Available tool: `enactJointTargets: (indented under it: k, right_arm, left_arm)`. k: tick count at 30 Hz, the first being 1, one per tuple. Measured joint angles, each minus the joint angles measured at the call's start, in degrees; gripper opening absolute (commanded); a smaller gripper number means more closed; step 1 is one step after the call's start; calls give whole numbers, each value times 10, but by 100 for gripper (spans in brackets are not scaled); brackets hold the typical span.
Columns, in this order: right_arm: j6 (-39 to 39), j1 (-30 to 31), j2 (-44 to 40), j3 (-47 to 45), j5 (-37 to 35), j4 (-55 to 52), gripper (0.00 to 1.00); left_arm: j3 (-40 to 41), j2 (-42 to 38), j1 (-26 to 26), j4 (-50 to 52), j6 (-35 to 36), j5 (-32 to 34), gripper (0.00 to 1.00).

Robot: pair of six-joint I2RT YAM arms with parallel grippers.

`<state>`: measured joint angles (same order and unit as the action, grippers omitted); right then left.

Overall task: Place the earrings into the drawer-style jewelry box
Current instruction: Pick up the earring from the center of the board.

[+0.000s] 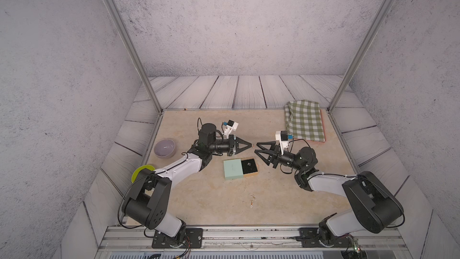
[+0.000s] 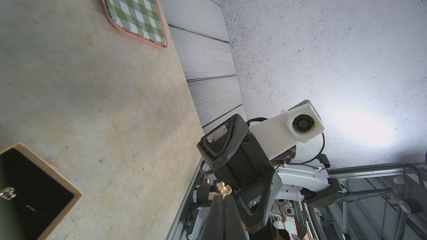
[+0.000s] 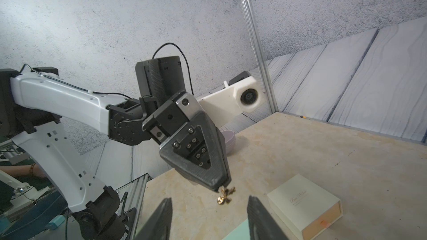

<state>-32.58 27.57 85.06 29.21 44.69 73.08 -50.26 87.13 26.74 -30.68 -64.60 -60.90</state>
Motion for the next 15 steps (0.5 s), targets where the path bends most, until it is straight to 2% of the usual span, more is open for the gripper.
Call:
enactJointTargets:
  k: [3, 11, 15]
  right_arm:
    - [-23, 0, 16, 18, 12, 3, 46]
    - [-78, 0, 52, 35, 41, 19, 47]
    - [-96, 0, 57, 36, 50, 29, 43]
  left_arm:
    - [1, -5, 0, 0, -2, 0, 0]
    - [3, -15, 0, 0, -2, 0, 0]
    - [5, -22, 0, 0, -2, 0, 0]
